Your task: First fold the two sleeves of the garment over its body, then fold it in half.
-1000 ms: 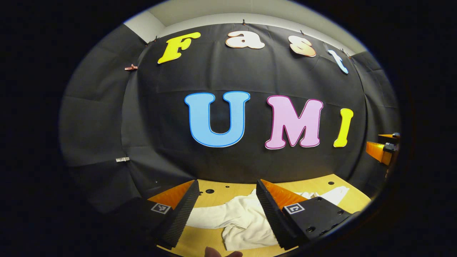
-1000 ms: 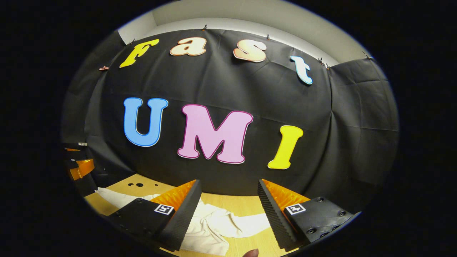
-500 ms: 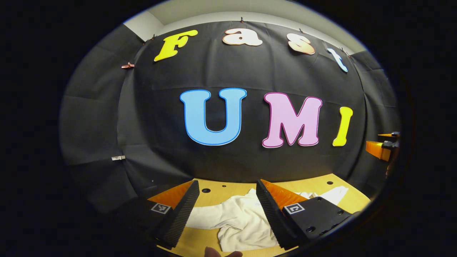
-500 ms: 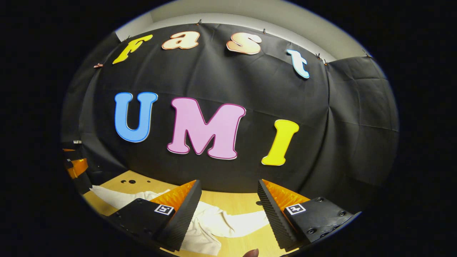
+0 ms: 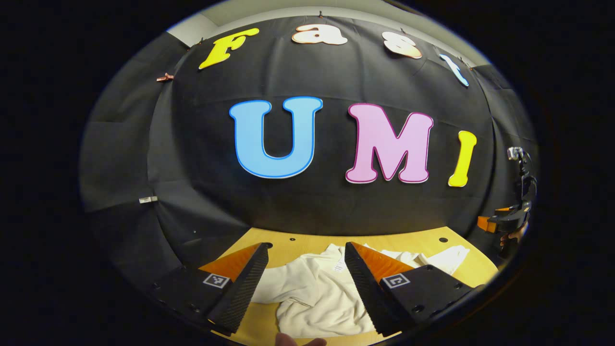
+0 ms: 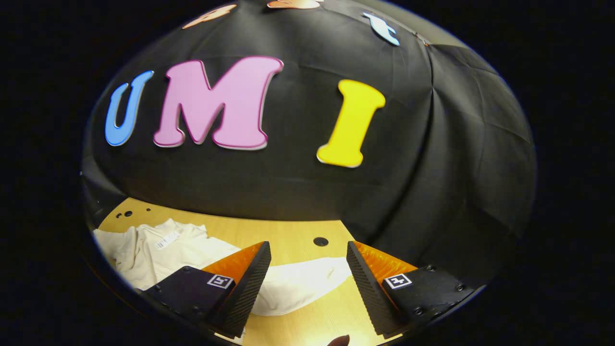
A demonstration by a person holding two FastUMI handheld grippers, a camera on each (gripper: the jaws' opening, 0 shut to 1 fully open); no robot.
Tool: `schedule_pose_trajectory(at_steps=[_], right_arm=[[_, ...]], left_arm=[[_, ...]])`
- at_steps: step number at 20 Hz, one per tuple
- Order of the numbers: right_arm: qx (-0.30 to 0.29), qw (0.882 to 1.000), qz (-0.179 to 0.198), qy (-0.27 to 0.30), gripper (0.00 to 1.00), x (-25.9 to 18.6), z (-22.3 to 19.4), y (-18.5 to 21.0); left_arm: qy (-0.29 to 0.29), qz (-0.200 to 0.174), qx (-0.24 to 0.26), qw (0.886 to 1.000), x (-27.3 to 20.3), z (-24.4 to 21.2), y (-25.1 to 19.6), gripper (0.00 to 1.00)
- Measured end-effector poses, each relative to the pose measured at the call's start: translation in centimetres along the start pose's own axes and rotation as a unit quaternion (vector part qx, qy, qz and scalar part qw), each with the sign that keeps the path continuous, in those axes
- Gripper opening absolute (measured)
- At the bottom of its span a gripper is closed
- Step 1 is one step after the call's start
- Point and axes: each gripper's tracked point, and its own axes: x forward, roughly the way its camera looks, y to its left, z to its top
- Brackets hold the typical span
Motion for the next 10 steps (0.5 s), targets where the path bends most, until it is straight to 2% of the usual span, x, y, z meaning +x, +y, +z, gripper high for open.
schedule_pose_trajectory(at_steps=[3,6,10], right_arm=[[0.009,0.999,-0.021,0.048,0.98,5.6,-5.0,-3.4],[0.041,0.994,-0.027,0.102,0.98,10.7,-9.7,-5.6],[0.071,0.985,-0.049,0.15,0.98,15.5,-14.7,-8.3]], left_arm=[[0.014,0.007,0.011,1.0,1.3,-1.6,-1.0,0.99],[0.03,0.012,0.02,0.999,2.4,-3.0,-2.0,0.99],[0.05,0.018,0.021,0.998,3.1,-4.7,-3.1,0.99]])
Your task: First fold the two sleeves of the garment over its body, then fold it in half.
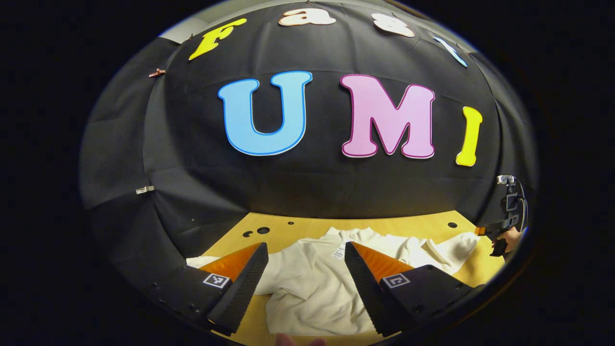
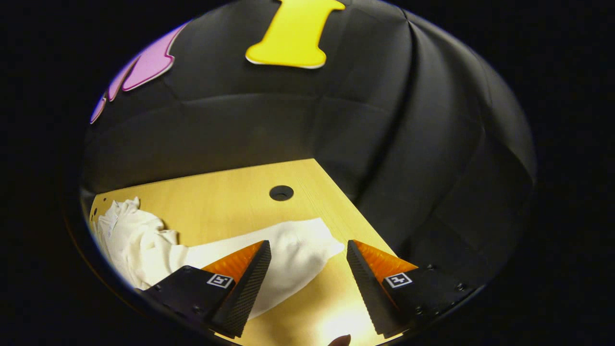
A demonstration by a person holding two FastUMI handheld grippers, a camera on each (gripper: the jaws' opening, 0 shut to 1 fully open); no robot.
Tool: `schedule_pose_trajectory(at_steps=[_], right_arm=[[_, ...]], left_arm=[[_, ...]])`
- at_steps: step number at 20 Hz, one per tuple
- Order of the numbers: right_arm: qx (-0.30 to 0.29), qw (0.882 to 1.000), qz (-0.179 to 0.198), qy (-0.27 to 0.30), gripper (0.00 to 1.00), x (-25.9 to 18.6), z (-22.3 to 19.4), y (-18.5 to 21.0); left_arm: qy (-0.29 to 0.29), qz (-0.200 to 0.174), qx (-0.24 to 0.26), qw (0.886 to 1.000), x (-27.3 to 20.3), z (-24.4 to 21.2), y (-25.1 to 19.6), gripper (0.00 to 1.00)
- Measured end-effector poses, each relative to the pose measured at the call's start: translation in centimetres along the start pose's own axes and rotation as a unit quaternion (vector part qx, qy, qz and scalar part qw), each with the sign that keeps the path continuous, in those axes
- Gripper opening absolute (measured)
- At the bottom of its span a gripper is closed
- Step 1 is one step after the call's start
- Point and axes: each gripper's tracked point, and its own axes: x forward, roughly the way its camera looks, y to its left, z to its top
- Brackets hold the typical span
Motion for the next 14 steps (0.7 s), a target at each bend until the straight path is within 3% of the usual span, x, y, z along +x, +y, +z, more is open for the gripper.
schedule_pose_trajectory(at_steps=[6,12,14], right_arm=[[0.018,0.999,-0.015,0.035,0.98,2.6,-0.8,-2.6],[0.029,0.998,0.02,0.046,0.96,1.9,-0.6,-1.5],[0.033,0.998,0.033,0.044,0.71,1.5,-0.1,-1.0]], left_arm=[[0.016,0.009,0.011,1.0,0.7,-1.3,-0.9,0.99],[0.029,0.023,0.006,0.999,1.1,-2.5,-0.7,0.99],[0.03,0.025,0.008,0.999,0.9,-2.4,-0.6,0.99]])
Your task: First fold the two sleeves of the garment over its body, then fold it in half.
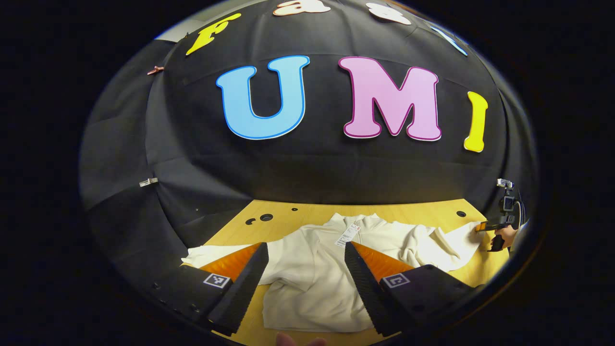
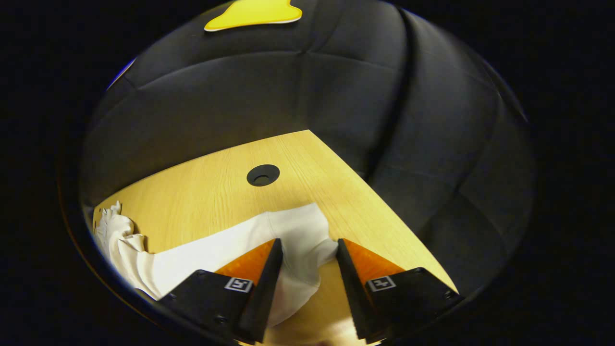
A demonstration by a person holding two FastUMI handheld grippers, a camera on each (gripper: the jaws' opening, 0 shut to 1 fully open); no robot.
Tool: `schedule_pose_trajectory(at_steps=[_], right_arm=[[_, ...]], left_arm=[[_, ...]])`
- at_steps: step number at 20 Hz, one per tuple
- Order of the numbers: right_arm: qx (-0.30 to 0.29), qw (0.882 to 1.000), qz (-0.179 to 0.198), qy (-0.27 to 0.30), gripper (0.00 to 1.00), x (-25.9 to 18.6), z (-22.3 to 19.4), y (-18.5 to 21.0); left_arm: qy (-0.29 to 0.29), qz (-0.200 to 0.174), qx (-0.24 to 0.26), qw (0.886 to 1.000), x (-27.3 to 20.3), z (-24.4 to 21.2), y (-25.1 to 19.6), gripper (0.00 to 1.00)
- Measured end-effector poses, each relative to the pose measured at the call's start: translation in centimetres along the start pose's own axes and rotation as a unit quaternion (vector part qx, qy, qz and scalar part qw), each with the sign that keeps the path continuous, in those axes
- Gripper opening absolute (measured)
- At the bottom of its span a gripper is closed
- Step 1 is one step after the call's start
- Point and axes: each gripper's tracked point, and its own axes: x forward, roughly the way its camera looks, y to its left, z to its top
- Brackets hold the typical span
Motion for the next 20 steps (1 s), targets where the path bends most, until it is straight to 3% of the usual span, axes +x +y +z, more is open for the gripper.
schedule_pose_trajectory(at_steps=[1,2,4,12,20], right_arm=[[-0.008,1.0,-0.007,0.004,0.58,-0.3,-0.2,-0.2],[-0.026,0.999,-0.02,0.003,0.28,-0.3,-0.2,-0.3],[-0.076,0.996,-0.052,0.007,0.14,-1.1,-1.0,-1.3],[-0.052,0.994,-0.092,-0.027,0.1,-9.5,-1.8,-6.2],[-0.045,0.993,-0.06,-0.088,0.1,-20.1,-0.3,-1.3]], left_arm=[[0.0,0.001,0.001,1.0,0.0,-0.1,0.1,0.99],[0.0,0.002,0.001,1.0,-0.1,-0.1,0.2,0.99],[-0.002,0.003,-0.002,1.0,-0.2,0.0,0.6,0.99],[-0.014,0.002,-0.005,1.0,-1.2,0.1,3.0,0.99],[-0.031,-0.016,-0.006,0.999,-2.8,0.9,4.4,0.99]])
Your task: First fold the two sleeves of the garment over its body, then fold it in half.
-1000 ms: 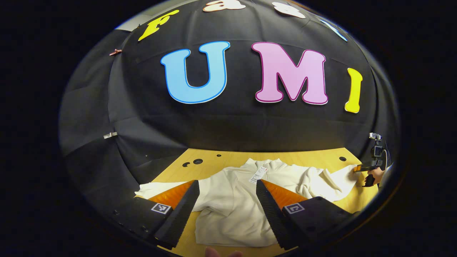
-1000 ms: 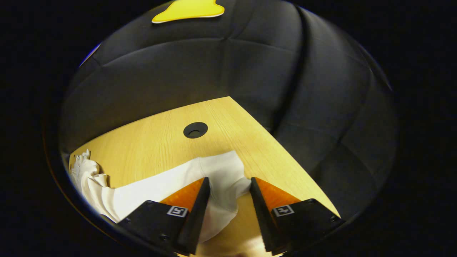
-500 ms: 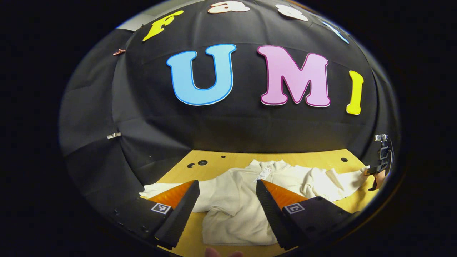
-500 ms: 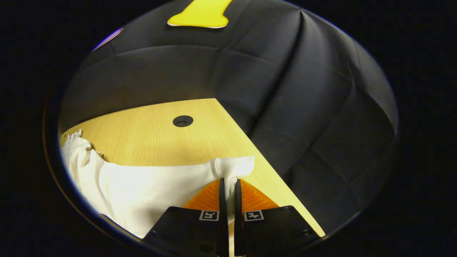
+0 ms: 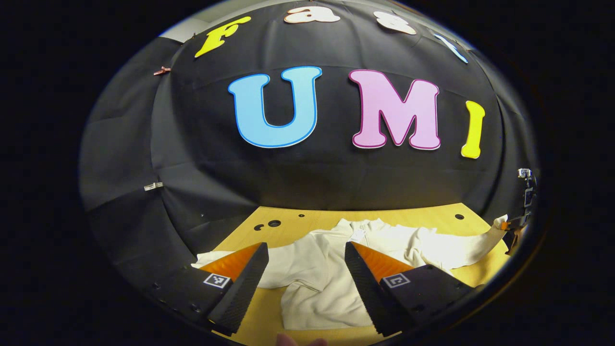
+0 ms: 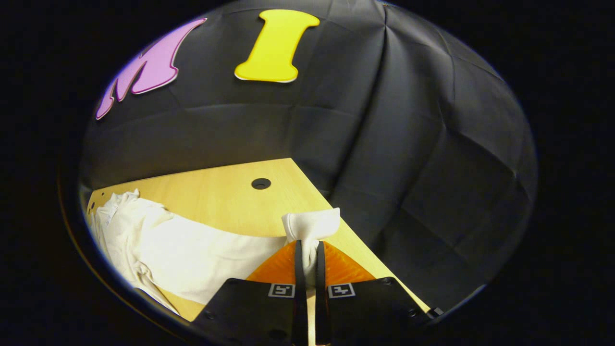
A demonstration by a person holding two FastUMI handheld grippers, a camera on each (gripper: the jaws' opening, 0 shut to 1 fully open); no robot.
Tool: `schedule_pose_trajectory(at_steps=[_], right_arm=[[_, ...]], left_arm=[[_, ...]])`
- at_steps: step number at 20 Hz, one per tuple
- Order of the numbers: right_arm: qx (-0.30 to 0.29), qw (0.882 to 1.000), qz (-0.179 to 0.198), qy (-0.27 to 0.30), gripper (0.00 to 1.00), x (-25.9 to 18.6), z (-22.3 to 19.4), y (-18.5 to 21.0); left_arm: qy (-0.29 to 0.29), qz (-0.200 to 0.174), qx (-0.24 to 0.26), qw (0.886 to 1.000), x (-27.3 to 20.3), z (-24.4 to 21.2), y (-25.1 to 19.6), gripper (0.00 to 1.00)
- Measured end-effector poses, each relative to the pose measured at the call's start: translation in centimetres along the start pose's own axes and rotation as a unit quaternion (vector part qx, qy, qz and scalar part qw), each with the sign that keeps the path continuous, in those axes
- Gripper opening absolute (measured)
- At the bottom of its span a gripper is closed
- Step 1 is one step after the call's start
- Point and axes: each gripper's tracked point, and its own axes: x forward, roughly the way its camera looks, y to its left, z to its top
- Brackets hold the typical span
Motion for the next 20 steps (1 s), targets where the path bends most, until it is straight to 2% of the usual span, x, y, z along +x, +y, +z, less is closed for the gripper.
schedule_pose_trajectory(at_steps=[4,8,15,20], right_arm=[[0.006,0.999,0.038,-0.022,0.1,-6.0,1.2,5.0],[0.019,0.997,0.067,-0.037,0.1,-9.9,2.0,10.9],[0.035,0.992,0.113,-0.048,0.1,-15.7,2.5,21.0],[0.025,0.985,0.161,-0.052,0.1,-17.6,2.6,29.1]], left_arm=[[-0.012,-0.005,-0.004,1.0,-0.9,0.5,1.7,0.99],[-0.025,-0.005,-0.001,1.0,-1.9,0.9,4.1,0.99],[-0.04,-0.006,-0.004,0.999,-3.3,1.1,8.0,0.99],[-0.039,0.005,-0.005,0.999,-3.2,0.9,11.2,0.99]])
